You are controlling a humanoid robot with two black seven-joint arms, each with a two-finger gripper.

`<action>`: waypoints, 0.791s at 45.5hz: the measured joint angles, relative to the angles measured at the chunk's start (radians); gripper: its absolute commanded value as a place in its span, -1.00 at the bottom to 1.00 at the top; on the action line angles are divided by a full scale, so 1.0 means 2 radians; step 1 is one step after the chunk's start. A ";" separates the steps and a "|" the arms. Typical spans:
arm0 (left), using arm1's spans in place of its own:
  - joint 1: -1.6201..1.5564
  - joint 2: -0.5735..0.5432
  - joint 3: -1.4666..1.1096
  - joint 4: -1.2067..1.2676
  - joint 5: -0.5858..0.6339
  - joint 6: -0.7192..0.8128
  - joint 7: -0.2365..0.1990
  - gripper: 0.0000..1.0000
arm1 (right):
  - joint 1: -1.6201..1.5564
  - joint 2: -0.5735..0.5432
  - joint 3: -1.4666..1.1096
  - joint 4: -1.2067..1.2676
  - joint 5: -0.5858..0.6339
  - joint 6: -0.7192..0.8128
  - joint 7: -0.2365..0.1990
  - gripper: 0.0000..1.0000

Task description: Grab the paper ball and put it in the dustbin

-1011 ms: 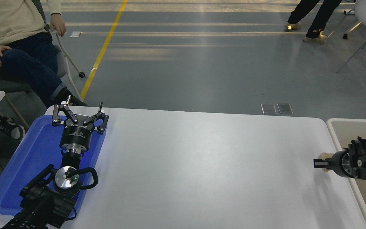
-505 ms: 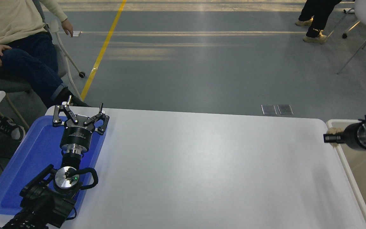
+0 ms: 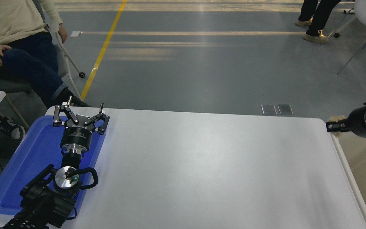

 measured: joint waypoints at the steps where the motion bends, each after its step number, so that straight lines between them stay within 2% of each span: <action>1: 0.000 0.000 0.000 0.000 0.000 0.000 0.000 1.00 | 0.009 0.000 -0.001 0.004 0.001 0.009 0.000 -1.00; 20: 0.000 0.000 0.000 0.000 0.000 0.000 0.000 1.00 | 0.115 0.000 0.015 0.029 0.012 0.180 0.017 -1.00; 36: 0.000 0.000 0.000 0.000 0.000 0.000 0.000 1.00 | 0.135 0.002 0.022 0.030 0.015 0.223 0.021 -1.00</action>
